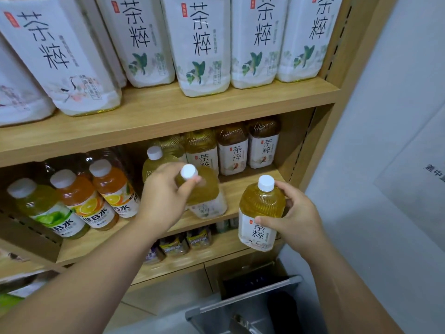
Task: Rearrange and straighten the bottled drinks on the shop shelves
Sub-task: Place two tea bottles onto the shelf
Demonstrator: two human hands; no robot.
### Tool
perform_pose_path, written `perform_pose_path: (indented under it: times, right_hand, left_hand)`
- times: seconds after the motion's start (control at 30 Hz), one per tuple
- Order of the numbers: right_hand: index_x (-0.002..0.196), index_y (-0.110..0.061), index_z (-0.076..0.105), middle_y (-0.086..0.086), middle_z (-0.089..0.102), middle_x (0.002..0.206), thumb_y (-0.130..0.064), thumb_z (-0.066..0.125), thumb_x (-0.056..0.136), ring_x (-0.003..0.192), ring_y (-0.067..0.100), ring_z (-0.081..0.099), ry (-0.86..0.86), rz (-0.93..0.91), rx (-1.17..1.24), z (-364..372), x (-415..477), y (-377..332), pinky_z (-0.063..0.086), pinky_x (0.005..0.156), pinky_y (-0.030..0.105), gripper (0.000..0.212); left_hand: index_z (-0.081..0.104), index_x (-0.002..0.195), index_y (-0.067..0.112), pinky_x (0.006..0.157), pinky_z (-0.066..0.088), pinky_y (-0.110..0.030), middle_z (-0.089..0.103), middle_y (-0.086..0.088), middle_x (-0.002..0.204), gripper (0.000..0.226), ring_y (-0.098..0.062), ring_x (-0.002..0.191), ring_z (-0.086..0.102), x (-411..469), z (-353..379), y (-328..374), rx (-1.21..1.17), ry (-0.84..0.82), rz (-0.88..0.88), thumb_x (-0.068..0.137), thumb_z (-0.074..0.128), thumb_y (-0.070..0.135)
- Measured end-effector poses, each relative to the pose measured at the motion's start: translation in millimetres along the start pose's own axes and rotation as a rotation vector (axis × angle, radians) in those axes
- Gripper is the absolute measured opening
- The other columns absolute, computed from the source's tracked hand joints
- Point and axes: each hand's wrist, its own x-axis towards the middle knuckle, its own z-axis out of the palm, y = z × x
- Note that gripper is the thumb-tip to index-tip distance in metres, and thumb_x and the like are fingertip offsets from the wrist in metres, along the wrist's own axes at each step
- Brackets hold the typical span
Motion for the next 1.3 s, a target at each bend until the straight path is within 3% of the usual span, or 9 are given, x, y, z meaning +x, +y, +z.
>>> perform_pose_path:
  times: [0.17,0.3,0.5,0.73,0.8,0.93,1.0,1.2,1.3]
  right_hand:
    - [0.134,-0.05,0.054,-0.016,0.061,0.125,-0.033,0.098,0.055,0.117,0.013,0.059,-0.025,-0.015,-0.042,7,18,-12,0.057,0.094,0.049,0.092]
    - [0.137,-0.045,0.055,-0.016,0.063,0.124,-0.031,0.098,0.057,0.116,0.01,0.06,-0.107,-0.044,-0.076,17,37,-29,0.056,0.096,0.048,0.092]
    - [0.136,-0.043,0.056,-0.016,0.066,0.125,-0.025,0.096,0.062,0.115,0.009,0.064,-0.247,-0.121,-0.113,33,68,-63,0.057,0.095,0.047,0.086]
    - [0.138,-0.035,0.053,-0.009,0.069,0.122,-0.033,0.097,0.058,0.114,0.014,0.066,-0.258,-0.106,-0.121,62,101,-75,0.057,0.097,0.047,0.092]
    - [0.142,-0.032,0.051,-0.009,0.068,0.125,-0.026,0.096,0.064,0.116,0.013,0.065,-0.282,-0.112,-0.13,72,107,-70,0.056,0.098,0.042,0.09]
    - [0.121,-0.032,0.059,-0.021,0.065,0.102,-0.02,0.086,0.08,0.103,0.002,0.061,-0.318,-0.095,-0.16,77,118,-62,0.049,0.08,0.017,0.051]
    - [0.134,-0.032,0.056,-0.026,0.059,0.098,-0.021,0.082,0.086,0.094,-0.007,0.056,-0.328,-0.124,-0.177,79,122,-62,0.043,0.076,0.011,0.056]
    - [0.155,-0.037,0.036,-0.006,0.065,0.129,-0.027,0.076,0.091,0.117,0.012,0.058,-0.305,-0.181,-0.237,84,123,-71,0.047,0.099,0.029,0.076]
    - [0.155,-0.031,0.037,-0.003,0.062,0.127,-0.03,0.072,0.094,0.118,0.015,0.056,-0.311,-0.217,-0.33,86,118,-75,0.046,0.099,0.03,0.07]
  left_hand:
    - [0.071,0.104,0.022,0.062,0.039,-0.023,0.06,0.009,0.086,0.019,-0.007,0.07,0.053,-31,-20,-7,-0.037,0.037,-0.067,0.09,0.073,0.034]
    - [0.073,0.104,0.02,0.061,0.036,-0.013,0.063,0.01,0.087,0.017,-0.006,0.073,0.054,-46,-35,-19,-0.068,0.053,-0.1,0.09,0.073,0.03]
    - [0.072,0.103,0.022,0.069,0.049,-0.032,0.067,0.011,0.093,0.015,-0.008,0.079,0.058,-59,-53,-33,-0.066,0.103,-0.136,0.089,0.075,0.026]
    - [0.072,0.104,0.02,0.058,0.036,-0.023,0.059,0.011,0.083,0.016,-0.006,0.065,0.05,-74,-63,-49,-0.029,0.147,-0.2,0.09,0.074,0.028]
    - [0.072,0.104,0.02,0.058,0.037,-0.026,0.059,0.014,0.083,0.016,-0.007,0.065,0.05,-80,-64,-49,-0.038,0.157,-0.216,0.09,0.074,0.026]
    - [0.072,0.103,0.023,0.057,0.041,-0.029,0.063,0.013,0.086,0.014,-0.009,0.065,0.051,-86,-64,-47,-0.049,0.148,-0.219,0.09,0.074,0.024]
    - [0.072,0.103,0.023,0.056,0.039,-0.028,0.061,0.015,0.082,0.014,-0.007,0.063,0.05,-87,-65,-45,-0.039,0.151,-0.218,0.09,0.075,0.023]
    - [0.072,0.103,0.024,0.058,0.044,-0.031,0.062,0.008,0.085,0.014,-0.015,0.066,0.054,-87,-69,-38,-0.026,0.158,-0.244,0.09,0.074,0.027]
    - [0.071,0.1,0.027,0.059,0.042,-0.029,0.062,0.009,0.083,0.011,-0.014,0.066,0.053,-85,-74,-28,-0.045,0.162,-0.212,0.09,0.074,0.027]
